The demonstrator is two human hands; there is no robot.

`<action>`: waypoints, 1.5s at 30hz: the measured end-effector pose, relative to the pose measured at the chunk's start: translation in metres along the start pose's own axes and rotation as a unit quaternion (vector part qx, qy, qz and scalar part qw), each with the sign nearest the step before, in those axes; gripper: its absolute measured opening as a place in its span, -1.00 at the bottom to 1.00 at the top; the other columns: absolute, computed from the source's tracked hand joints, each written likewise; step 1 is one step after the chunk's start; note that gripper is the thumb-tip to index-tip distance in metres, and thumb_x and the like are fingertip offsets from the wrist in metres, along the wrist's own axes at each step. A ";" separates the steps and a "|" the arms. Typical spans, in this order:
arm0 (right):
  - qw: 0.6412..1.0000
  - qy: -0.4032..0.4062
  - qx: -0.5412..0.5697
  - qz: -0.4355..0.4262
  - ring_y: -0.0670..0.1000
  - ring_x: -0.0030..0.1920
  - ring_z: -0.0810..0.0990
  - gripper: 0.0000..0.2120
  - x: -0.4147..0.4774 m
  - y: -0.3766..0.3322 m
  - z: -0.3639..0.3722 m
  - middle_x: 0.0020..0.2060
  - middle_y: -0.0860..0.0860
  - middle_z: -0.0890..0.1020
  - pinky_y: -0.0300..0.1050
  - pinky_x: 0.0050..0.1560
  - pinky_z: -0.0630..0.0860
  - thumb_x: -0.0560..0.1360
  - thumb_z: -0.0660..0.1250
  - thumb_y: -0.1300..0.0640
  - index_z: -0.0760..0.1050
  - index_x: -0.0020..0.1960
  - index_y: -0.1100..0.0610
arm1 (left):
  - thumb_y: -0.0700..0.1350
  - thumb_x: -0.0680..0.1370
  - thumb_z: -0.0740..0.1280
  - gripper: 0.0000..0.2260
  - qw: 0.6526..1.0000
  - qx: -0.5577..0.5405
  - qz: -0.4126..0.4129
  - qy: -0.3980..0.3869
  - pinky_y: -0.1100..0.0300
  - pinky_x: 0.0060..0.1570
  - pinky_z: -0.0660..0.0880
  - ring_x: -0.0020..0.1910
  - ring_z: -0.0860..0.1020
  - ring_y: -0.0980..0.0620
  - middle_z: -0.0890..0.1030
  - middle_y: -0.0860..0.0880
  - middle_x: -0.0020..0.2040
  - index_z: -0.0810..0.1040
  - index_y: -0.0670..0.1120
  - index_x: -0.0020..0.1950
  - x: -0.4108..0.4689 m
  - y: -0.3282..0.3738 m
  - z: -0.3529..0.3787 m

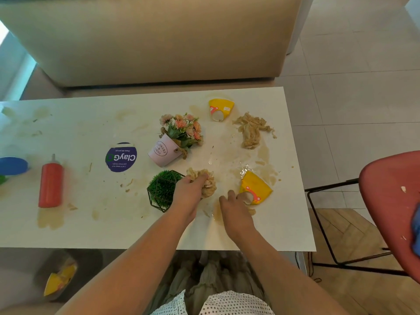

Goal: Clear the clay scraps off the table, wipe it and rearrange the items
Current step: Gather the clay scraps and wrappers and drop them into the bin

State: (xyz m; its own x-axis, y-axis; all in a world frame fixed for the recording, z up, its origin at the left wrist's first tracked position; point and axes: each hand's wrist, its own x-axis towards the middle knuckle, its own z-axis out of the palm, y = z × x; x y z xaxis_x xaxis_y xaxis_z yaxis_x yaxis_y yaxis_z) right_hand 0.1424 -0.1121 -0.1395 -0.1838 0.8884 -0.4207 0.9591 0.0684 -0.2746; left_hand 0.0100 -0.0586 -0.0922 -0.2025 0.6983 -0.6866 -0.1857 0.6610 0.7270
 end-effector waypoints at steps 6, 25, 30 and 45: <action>0.970 0.142 0.195 0.015 0.16 0.06 0.50 -0.70 0.047 0.004 -0.038 0.04 0.12 0.48 -0.01 -0.05 0.45 0.46 0.21 0.41 0.54 0.12 0.19 | 0.00 0.53 0.48 -0.75 0.999 0.006 0.042 0.007 -0.16 0.24 0.59 0.08 0.71 -0.16 0.74 -0.15 0.01 0.67 -0.17 0.05 0.002 0.016 0.000; 0.993 0.015 0.060 0.102 0.33 0.58 -0.37 0.17 0.176 0.103 -0.120 0.59 0.13 -0.38 0.44 0.53 -0.15 0.37 0.55 -0.02 -0.28 0.61 -0.23 | -0.04 0.57 0.47 -0.80 0.998 0.063 0.024 0.005 -0.05 0.16 0.62 0.06 0.71 -0.14 0.73 -0.16 0.03 0.63 -0.17 0.04 0.045 0.038 0.023; 0.995 -0.051 -0.018 0.079 0.38 0.59 -0.27 0.14 0.216 0.115 -0.146 0.61 0.08 -0.32 0.50 0.51 -0.07 0.38 0.60 -0.09 -0.20 0.60 -0.32 | -0.03 0.58 0.47 -0.78 0.997 0.070 0.021 -0.003 -0.15 0.23 0.60 0.05 0.72 -0.09 0.75 -0.09 0.03 0.65 -0.14 0.13 0.055 0.042 0.027; 0.998 0.064 -0.002 0.008 0.20 0.18 0.37 -0.62 0.166 0.082 -0.091 0.24 0.15 0.37 0.04 -0.17 0.39 0.49 0.18 0.46 0.47 0.22 0.17 | -0.07 0.58 0.47 -0.85 0.998 0.066 0.019 -0.005 -0.16 0.22 0.60 0.04 0.71 -0.11 0.74 -0.14 0.01 0.66 -0.15 0.02 0.056 0.054 0.039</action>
State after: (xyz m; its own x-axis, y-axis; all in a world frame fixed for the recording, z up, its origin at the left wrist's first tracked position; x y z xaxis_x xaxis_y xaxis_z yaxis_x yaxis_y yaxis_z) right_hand 0.2101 0.0820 -0.1528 -0.1393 0.9399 -0.3117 0.9627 0.0548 -0.2650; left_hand 0.0265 0.0263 -0.0916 -0.1962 0.7256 -0.6596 -0.0500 0.6644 0.7457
